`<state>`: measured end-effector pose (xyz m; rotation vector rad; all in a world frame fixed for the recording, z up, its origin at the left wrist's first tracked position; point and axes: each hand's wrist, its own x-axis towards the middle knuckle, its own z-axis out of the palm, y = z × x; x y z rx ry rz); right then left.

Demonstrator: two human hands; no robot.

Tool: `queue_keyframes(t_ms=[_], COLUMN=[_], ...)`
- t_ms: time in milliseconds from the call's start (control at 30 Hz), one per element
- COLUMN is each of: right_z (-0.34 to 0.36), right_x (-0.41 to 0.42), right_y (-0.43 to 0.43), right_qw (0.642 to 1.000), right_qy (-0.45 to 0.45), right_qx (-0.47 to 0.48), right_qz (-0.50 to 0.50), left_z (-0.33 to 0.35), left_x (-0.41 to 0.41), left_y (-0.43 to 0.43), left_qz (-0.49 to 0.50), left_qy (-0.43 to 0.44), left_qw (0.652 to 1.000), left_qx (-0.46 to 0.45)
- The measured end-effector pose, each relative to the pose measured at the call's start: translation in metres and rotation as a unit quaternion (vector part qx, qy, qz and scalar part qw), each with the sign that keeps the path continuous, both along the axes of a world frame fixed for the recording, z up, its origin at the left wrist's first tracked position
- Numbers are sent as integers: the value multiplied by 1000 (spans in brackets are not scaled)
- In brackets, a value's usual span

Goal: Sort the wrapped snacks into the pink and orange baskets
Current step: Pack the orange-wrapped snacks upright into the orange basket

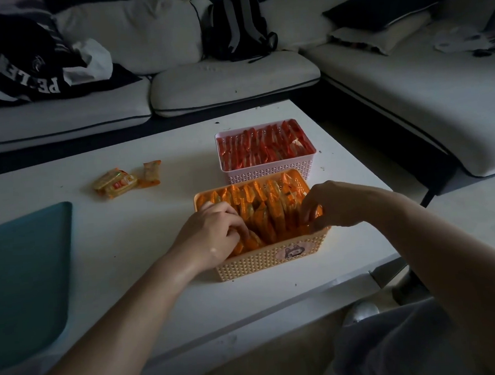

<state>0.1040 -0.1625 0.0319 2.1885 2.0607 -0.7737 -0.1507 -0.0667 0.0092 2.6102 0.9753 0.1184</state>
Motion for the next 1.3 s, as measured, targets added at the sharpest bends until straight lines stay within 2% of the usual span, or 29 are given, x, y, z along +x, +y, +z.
queue_keyframes(t_ms=[233, 333, 533, 667, 800, 967, 1133, 1300], right_z=[-6, -9, -1, -2, 0, -21, -34, -22], right_x=[-4, -5, -2, -9, -22, -54, -65, -47], right_y=[6, 9, 17, 18, 24, 33, 34, 30], right_qw=[1000, 999, 982, 974, 978, 991, 992, 996], right_qy=[-5, -25, 104, 140, 114, 69, 40, 52], right_qx=[-1, 27, 63, 60, 83, 54, 88, 31], right_qz=[-11, -16, -141, -170, -153, -101, -84, -72], left_z=[1, 3, 2, 1, 3, 2, -11, -15], left_x=[0, 1, 2, 3, 2, 11, 26, 37], left_y=[0, -2, -2, -2, -2, -7, -6, 4], left_qz=[1, 5, 13, 15, 16, 39, 9, 3], left_qy=[10, 11, 8, 6, -8, -126, -111, -101], left_qw=[1000, 1000, 1000, 1000, 1000, 991, 994, 993], left_qx=[-5, -7, -21, -20, -18, -22, 16, 52])
